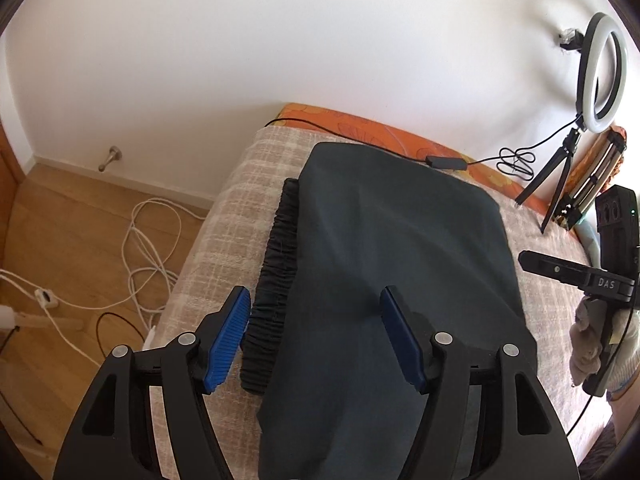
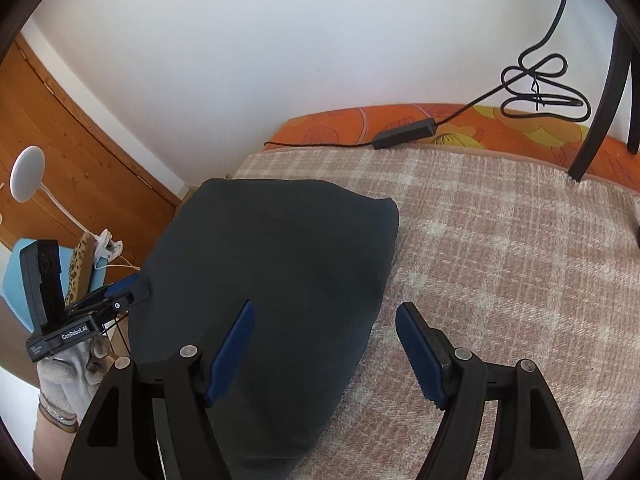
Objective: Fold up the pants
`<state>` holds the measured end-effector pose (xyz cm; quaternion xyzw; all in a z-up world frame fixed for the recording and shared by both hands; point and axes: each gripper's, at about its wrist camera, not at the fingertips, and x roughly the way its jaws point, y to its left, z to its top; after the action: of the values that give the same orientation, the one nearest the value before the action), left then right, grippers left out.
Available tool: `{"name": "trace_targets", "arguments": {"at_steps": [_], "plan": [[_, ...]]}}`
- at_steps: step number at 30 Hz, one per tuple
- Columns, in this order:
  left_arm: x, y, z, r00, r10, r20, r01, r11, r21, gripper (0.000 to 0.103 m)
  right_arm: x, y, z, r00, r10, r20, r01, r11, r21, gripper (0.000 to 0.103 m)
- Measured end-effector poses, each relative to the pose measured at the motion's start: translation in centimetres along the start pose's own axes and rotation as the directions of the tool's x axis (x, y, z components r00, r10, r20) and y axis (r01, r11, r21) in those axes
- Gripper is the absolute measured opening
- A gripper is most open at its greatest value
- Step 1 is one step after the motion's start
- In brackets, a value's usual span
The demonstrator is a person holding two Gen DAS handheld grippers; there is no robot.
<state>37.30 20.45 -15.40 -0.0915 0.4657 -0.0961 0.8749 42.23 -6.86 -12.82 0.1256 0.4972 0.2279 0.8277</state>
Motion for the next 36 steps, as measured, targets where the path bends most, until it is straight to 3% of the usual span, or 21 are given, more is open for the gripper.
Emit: {"name": "trace_targets", "arguments": {"at_steps": [4,6,9,11,16,20,24,27,29,30,32,36], "plan": [[1.8,0.9,-0.9,0.997,0.060,-0.038,-0.060,0.998,0.008,0.069,-1.5,-0.1,-2.4,1.000,0.019,0.017,-0.019,1.000,-0.011,0.076],[1.6,1.5,-1.0,0.998,0.053,-0.034,-0.053,0.999,-0.012,0.069,-2.7,-0.1,-4.4,0.998,0.054,0.013,-0.054,0.999,-0.007,0.076],[-0.1,1.4,-0.4,0.992,0.125,0.024,-0.125,0.992,0.006,0.069,-4.0,0.2,-8.0,0.991,0.135,-0.017,-0.135,0.991,-0.006,0.076],[-1.8,0.4,0.3,0.988,0.136,0.073,-0.138,0.990,0.028,0.067,-4.3,0.9,-10.2,0.980,0.192,-0.044,-0.193,0.981,-0.016,0.076],[-3.9,-6.1,2.4,0.994,0.039,0.104,-0.056,0.983,0.173,0.067,-4.6,3.5,-13.6,0.970,0.232,-0.076,-0.240,0.965,-0.109,0.073],[-1.5,-11.5,3.7,0.998,-0.064,0.021,0.057,0.966,0.252,0.067,-4.5,5.3,-14.8,0.979,0.182,-0.095,-0.199,0.955,-0.221,0.062],[2.0,-15.4,4.1,0.989,-0.132,-0.071,0.146,0.951,0.273,0.066,-3.7,5.9,-15.7,0.987,0.122,-0.104,-0.146,0.953,-0.267,0.061],[4.5,-17.7,3.9,0.980,-0.146,-0.138,0.183,0.933,0.309,0.055,-3.2,6.6,-16.3,0.991,0.100,-0.089,-0.123,0.945,-0.303,0.052],[6.0,-19.0,3.5,0.976,-0.127,-0.177,0.183,0.918,0.352,0.052,-2.8,7.1,-16.1,0.992,0.091,-0.084,-0.114,0.938,-0.327,0.034],[6.7,-19.4,3.3,0.975,-0.115,-0.193,0.179,0.914,0.365,0.050,-2.6,7.5,-16.1,0.992,0.098,-0.084,-0.120,0.937,-0.329,0.030],[7.8,-19.3,3.2,0.977,-0.084,-0.198,0.153,0.918,0.366,0.050,-2.2,8.3,-16.1,0.993,0.092,-0.069,-0.110,0.937,-0.331,0.001],[9.0,-17.6,3.2,0.977,-0.096,-0.191,0.153,0.937,0.313,0.049,-3.1,8.0,-16.3,0.984,0.174,-0.034,-0.177,0.941,-0.290,0.000]]}}
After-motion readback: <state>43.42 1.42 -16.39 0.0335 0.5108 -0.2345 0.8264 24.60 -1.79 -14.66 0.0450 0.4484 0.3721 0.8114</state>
